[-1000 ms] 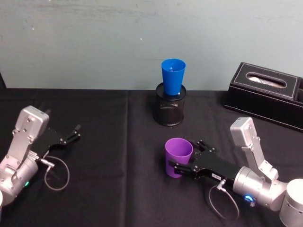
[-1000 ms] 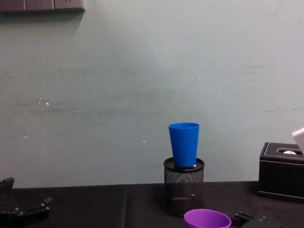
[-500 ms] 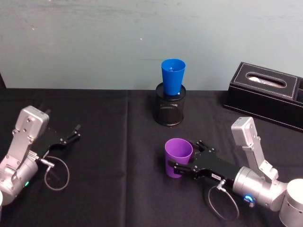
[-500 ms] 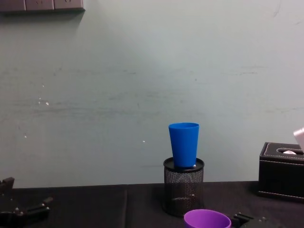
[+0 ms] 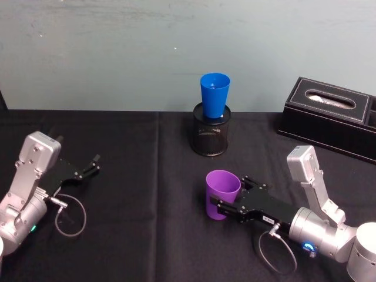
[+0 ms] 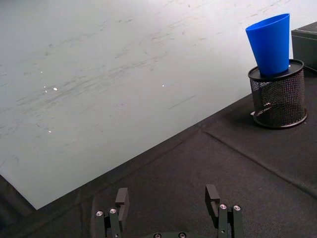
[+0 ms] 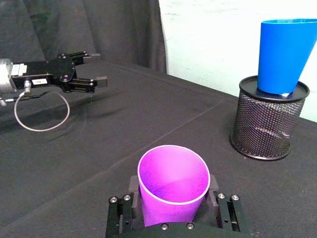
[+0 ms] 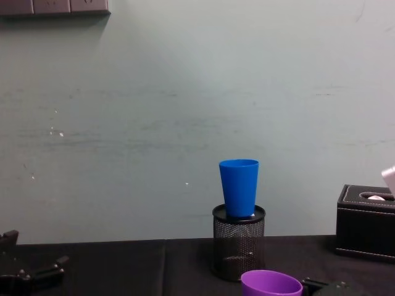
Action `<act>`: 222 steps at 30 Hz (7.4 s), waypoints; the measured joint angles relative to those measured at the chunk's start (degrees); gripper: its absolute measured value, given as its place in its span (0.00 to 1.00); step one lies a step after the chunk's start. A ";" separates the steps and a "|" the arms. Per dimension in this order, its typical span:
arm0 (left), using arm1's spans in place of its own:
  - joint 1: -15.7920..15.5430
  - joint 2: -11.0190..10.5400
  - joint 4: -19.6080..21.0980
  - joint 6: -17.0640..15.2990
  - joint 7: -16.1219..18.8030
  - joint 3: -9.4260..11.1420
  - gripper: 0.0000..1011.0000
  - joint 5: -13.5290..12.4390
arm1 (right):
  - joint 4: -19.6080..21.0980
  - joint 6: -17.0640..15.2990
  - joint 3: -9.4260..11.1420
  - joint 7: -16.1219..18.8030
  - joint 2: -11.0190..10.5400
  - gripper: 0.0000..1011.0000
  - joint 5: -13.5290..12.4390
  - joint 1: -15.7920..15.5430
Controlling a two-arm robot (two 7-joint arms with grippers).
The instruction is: Pick up one cup with a gripper and tap it against the other cup.
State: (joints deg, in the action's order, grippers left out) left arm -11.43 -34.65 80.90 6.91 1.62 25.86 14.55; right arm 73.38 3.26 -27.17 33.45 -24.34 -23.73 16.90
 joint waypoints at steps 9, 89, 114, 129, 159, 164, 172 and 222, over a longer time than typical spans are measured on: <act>0.00 0.00 0.00 0.00 0.00 0.00 1.00 0.00 | 0.06 0.03 0.00 -0.04 -0.04 0.74 0.06 0.00; 0.00 0.00 0.00 0.00 0.00 0.00 1.00 0.00 | 20.46 -14.85 2.35 -5.34 -6.34 0.73 0.54 0.70; 0.00 0.00 0.00 0.00 0.00 0.00 1.00 0.00 | 20.42 -14.77 2.35 -5.19 -6.33 0.73 0.54 0.70; 0.00 0.00 0.00 0.00 0.00 0.00 1.00 0.00 | 20.43 -14.77 2.35 -5.20 -6.33 0.73 0.54 0.69; 0.00 0.00 0.00 0.00 0.00 0.00 1.00 0.00 | 20.58 -15.21 2.48 -5.45 -6.14 0.73 -0.12 0.95; 0.00 0.00 0.00 0.00 0.00 0.00 1.00 0.00 | 20.65 -15.86 2.55 -6.78 -5.23 0.73 -0.54 2.07; 0.00 0.00 0.00 0.00 0.00 0.00 1.00 0.00 | 19.62 -16.54 2.23 -8.77 -3.52 0.73 -0.31 3.62; -0.01 0.00 0.00 0.00 0.00 0.00 1.00 0.00 | -1.01 -15.86 1.97 -12.93 8.79 0.73 7.11 16.78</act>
State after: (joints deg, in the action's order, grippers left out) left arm -11.44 -34.65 80.90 6.91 1.62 25.86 14.55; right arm 72.37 -12.61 -25.20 20.53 -15.56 -16.61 33.68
